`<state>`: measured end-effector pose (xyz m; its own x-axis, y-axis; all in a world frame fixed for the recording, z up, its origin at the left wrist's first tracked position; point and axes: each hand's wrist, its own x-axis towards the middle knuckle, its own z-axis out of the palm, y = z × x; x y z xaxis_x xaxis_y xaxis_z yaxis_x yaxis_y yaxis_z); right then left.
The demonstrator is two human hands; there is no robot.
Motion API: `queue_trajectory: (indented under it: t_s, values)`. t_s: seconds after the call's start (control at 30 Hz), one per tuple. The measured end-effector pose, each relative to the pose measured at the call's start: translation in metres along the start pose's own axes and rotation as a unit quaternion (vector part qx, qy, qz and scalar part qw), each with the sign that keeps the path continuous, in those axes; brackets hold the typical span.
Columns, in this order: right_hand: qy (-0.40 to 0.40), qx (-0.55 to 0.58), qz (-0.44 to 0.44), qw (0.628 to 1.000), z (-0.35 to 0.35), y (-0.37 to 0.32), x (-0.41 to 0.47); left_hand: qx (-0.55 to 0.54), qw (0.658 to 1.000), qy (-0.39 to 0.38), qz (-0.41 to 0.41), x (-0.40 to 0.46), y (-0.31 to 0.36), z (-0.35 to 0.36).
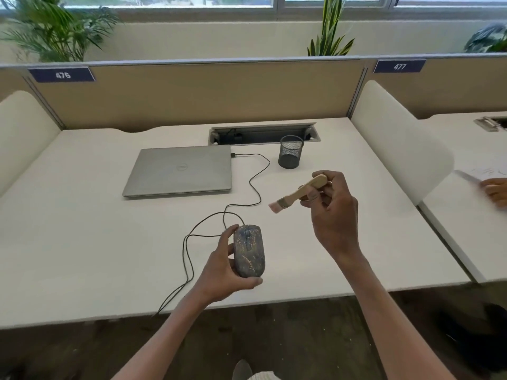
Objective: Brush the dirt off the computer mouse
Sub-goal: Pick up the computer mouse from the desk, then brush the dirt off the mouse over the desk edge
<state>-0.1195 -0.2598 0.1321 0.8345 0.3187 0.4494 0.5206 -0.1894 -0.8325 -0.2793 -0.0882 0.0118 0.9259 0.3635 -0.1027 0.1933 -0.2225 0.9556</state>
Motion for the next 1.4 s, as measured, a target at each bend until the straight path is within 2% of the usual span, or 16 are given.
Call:
queue_trajectory:
  t_s: [0.53, 0.93, 1.07, 1.4]
  values:
    - [-0.057, -0.014, -0.029, 0.998, -0.059, -0.045, -0.092, 0.030, 0.998, 0.056, -0.009, -0.146, 0.018, 0.026]
    - [-0.061, -0.014, -0.025, 0.998, -0.037, -0.058, -0.156, 0.053, 0.994, 0.091, -0.011, -0.217, -0.003, -0.001]
    - [-0.070, -0.017, -0.010, 0.997, -0.017, -0.072, -0.180, 0.062, 0.995, 0.075, -0.005, -0.238, -0.017, -0.014]
    - [-0.033, -0.034, 0.015, 0.999, 0.038, -0.133, -0.266, 0.051, 0.998, -0.006, 0.021, -0.280, -0.050, -0.082]
